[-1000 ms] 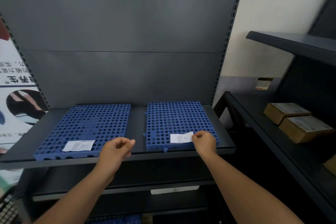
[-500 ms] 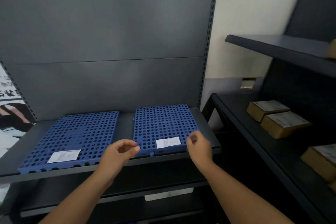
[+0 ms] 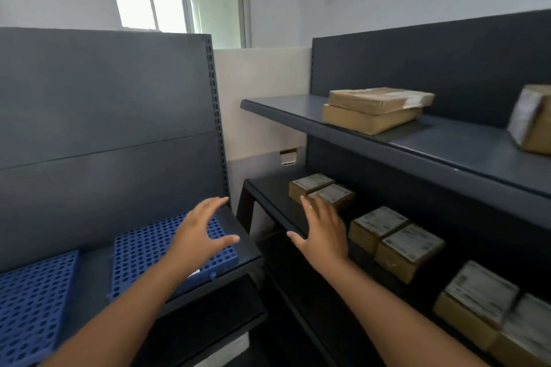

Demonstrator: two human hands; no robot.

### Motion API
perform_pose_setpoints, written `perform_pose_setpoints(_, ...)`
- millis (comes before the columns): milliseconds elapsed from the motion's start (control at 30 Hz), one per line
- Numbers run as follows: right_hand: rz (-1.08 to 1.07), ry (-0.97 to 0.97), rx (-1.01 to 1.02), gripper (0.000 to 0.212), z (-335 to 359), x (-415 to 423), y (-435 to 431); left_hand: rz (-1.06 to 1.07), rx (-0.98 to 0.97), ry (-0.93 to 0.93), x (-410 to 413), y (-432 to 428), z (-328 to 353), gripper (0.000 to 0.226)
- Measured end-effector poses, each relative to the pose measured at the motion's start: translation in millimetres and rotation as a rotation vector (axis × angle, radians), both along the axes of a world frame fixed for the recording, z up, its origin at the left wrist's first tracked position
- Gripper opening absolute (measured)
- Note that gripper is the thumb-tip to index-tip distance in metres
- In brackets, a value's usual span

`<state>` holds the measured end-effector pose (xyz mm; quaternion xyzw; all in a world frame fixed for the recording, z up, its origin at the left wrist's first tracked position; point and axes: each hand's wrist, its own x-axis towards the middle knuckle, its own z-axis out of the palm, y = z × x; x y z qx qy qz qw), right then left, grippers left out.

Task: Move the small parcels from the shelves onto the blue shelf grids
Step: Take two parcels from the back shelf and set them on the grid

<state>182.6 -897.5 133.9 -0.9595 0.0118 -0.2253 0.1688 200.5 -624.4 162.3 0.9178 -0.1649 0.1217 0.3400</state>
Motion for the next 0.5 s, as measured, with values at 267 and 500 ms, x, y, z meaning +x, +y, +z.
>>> perform_pose_setpoints(267, -0.128, -0.002, -0.098, 0.093, 11, -5, -45, -0.094, 0.132, -0.126, 41, -42, 12, 0.095)
perform_pose_setpoints(500, -0.189, 0.046, -0.06, 0.089, 15, 17, -44, -0.213, 0.088, -0.106, 96, -53, 12, 0.09)
